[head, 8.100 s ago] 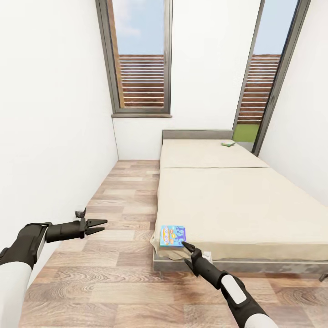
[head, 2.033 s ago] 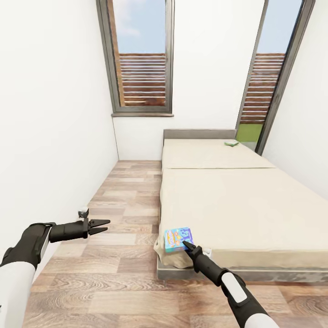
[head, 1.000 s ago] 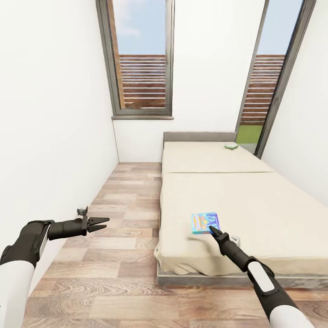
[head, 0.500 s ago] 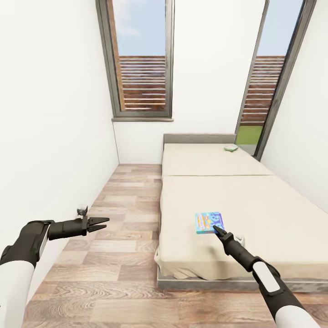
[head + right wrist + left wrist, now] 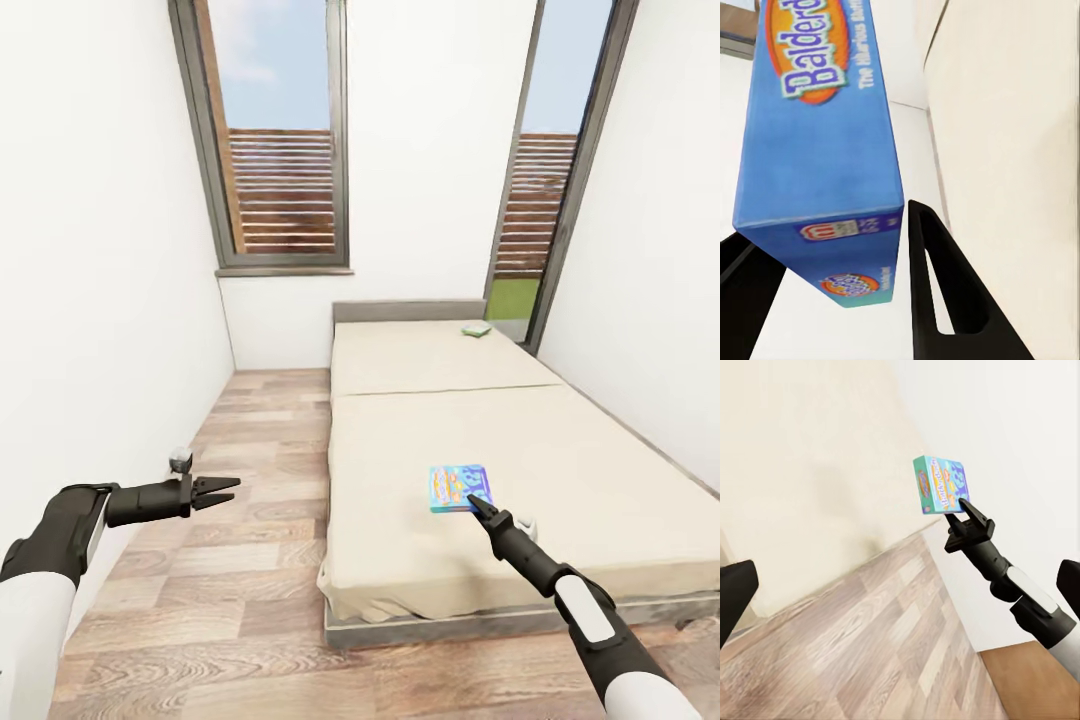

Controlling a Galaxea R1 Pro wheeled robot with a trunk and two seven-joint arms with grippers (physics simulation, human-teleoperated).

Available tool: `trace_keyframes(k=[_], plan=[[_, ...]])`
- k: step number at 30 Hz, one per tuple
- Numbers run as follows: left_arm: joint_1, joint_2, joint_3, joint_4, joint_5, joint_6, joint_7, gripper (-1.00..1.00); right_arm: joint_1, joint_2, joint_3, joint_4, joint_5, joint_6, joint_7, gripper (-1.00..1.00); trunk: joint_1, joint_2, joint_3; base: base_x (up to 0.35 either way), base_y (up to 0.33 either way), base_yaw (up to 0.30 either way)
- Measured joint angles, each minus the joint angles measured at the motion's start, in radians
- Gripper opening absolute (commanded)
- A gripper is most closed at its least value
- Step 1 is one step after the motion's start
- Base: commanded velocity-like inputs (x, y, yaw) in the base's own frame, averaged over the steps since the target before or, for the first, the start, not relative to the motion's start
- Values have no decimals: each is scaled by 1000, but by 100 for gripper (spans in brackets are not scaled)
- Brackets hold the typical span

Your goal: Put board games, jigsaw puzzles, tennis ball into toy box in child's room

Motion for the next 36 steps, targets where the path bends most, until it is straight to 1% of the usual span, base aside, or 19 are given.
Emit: trace_keyframes(k=[13,36], plan=[[0,1,0,0,0,0,0,100,0,1,0,0,-1,1,0,-100,-50,91,43,0,0,-36],[0,1,-1,0,0,0,0,100,0,2,0,2,4,-3,1,-100,-138,252,135,0,0,-238]])
